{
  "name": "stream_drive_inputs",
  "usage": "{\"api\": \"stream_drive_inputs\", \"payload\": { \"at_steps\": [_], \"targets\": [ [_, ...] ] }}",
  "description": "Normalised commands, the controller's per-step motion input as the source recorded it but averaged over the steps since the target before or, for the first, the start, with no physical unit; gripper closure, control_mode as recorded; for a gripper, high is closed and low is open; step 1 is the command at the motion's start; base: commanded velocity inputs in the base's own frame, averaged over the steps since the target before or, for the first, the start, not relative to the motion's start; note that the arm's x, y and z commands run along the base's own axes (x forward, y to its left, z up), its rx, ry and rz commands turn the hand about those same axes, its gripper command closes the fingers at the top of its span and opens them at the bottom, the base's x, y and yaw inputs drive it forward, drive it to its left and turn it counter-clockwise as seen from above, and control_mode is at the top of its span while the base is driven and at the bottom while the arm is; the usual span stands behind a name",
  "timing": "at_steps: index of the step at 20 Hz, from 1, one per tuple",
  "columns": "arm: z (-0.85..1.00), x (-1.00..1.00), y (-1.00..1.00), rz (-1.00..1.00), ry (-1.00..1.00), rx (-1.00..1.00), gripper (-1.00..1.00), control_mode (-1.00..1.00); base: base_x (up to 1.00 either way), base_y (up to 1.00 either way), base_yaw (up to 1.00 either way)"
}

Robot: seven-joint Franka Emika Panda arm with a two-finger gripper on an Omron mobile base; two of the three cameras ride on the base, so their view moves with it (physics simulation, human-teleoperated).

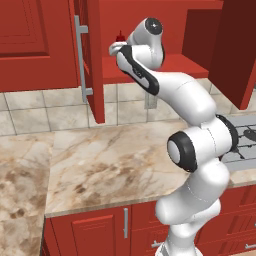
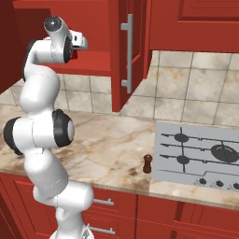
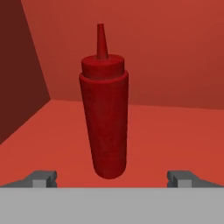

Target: Take 2 condiments from the cabinet and move them on the counter near the stove.Make sure the condiments are lined up with each other, next to each other.

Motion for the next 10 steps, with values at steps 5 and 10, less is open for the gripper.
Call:
{"api": "stream_drive_inputs", "payload": {
  "at_steps": [5, 10],
  "targets": [
    [0.0, 0.11, 0.0, 0.0, 0.0, 0.0, -1.0, -1.0, 0.0, 0.0, 0.0],
    [0.0, 0.14, 0.04, 0.0, 0.01, 0.0, -1.0, -1.0, 0.0, 0.0, 0.0]
  ]
}}
